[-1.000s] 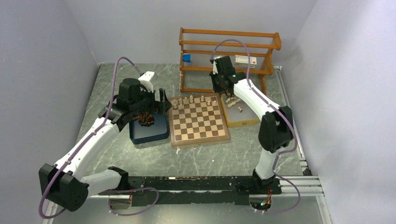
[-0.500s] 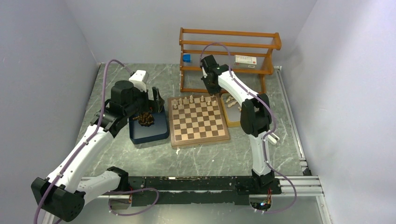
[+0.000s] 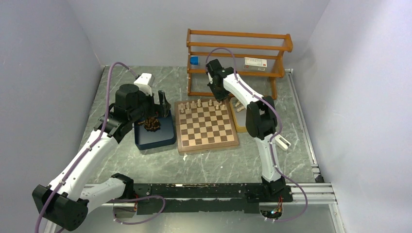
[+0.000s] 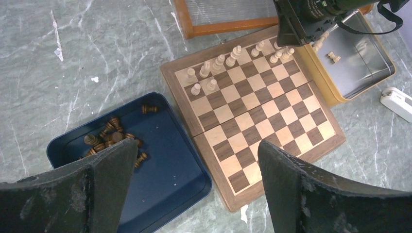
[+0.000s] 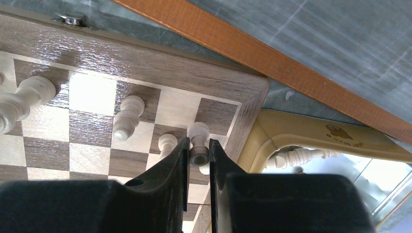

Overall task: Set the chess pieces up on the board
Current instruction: Place the chess piece on the chessboard.

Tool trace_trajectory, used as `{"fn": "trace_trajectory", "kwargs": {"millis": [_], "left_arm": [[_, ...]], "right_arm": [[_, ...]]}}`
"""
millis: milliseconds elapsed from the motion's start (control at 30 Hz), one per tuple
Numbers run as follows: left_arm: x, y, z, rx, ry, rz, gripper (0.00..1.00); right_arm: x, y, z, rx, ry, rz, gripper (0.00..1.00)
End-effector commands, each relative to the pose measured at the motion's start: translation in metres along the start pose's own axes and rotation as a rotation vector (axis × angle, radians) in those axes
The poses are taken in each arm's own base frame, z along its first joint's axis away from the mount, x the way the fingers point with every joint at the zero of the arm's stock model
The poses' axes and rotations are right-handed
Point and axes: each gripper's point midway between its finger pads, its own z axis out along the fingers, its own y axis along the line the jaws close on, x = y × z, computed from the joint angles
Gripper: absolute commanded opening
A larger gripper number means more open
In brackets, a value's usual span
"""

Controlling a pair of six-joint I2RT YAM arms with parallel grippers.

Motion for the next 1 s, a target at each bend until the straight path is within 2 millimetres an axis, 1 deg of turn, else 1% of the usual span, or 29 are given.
{"fn": "trace_trajectory", "kwargs": {"millis": [0, 433, 533, 633, 733, 833, 967], "left_arm": [[-0.003, 0.004, -0.005, -0.019, -0.020, 0.007, 0.98], [-0.003, 0.004, -0.005, -0.019, -0.021, 0.004, 0.98], [-0.002, 0.004, -0.005, -0.019, -0.019, 0.004, 0.98], [-0.003, 0.004, -0.005, -0.019, -0.021, 0.005, 0.98], [-0.003, 0.004, -0.005, -0.019, -0.021, 0.004, 0.98], [-0.002, 0.004, -0.004, -0.019, -0.019, 0.004, 0.98], [-0.003, 0.004, -0.004, -0.019, -0.021, 0.003, 0.98]], "right_arm": [[0.005, -0.001, 0.006, 0.001, 0.033, -0.014, 0.09], [0.014, -0.004, 0.016, 0.015, 0.067, -0.011, 0.15], [0.011, -0.006, 0.013, 0.028, 0.051, -0.006, 0.19], [0.008, -0.008, 0.008, 0.035, 0.033, -0.004, 0.19], [0.002, -0.010, -0.001, 0.037, 0.000, -0.004, 0.14], [-0.004, -0.009, -0.011, 0.028, -0.046, -0.036, 0.14], [-0.003, -0.011, -0.015, 0.035, -0.059, -0.113, 0.14]]}}
